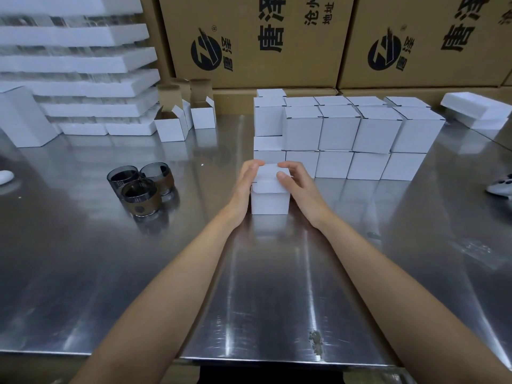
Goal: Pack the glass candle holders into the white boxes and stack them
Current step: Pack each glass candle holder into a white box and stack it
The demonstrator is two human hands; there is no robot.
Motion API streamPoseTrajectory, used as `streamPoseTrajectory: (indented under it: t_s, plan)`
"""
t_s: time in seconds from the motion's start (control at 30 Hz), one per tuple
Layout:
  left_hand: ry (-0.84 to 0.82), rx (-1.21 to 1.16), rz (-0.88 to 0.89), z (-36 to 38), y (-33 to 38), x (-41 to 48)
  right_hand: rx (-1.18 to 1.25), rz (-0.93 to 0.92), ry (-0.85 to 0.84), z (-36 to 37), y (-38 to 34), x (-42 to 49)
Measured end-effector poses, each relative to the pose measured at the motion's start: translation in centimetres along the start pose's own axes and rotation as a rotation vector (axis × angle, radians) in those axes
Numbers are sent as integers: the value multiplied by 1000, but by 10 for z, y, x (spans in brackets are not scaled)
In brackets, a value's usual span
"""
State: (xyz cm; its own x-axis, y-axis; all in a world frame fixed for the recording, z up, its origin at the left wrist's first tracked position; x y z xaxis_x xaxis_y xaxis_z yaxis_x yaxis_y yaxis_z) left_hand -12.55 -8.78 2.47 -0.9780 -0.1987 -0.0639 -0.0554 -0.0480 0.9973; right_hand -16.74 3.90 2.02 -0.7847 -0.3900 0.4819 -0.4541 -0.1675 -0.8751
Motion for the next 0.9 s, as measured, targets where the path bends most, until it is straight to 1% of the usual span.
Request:
streamPoseTrajectory:
  t_s: [0.13,0.2,0.3,0.4,0.53,0.6,0.73,0.9]
  plan:
    - [-33,105,11,3,0,-5,-121,-47,56,-3,-4,-1]
    - [-13,141,-1,2,-1,-6,-155,-70,88,-3,-7,-1]
    - [35,162,23,2,2,-7,-196,-85,117,-3,-10,0]
    - [32,150,52,3,4,-8,-219,-76,116,-2,-11,0]
    - [43,140,26,2,2,-5,-193,-44,80,-1,-9,-1]
    - [38,152,11,2,0,-3,-177,-30,27,1,-7,-2]
    - [-31,111,-13,4,0,-2,-98,18,-86,9,-5,-6]
    - [-49,48,-61,3,-3,2,-1,56,-108,16,-8,-5]
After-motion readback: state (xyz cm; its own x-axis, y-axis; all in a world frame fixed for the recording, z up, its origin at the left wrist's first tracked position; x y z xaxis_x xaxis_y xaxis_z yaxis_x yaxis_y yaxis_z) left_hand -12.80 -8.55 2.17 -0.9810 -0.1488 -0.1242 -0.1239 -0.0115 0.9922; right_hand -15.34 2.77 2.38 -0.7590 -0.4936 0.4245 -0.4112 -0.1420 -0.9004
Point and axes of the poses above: each hand's wrist, its own x-axis towards the middle knuckle, its own z-axis out of the palm, y = z × x, the point moved 8 cm from there along x, towards the middle knuckle, and after that the axes turned 15 degrees about -z, right-handed, at the moved point
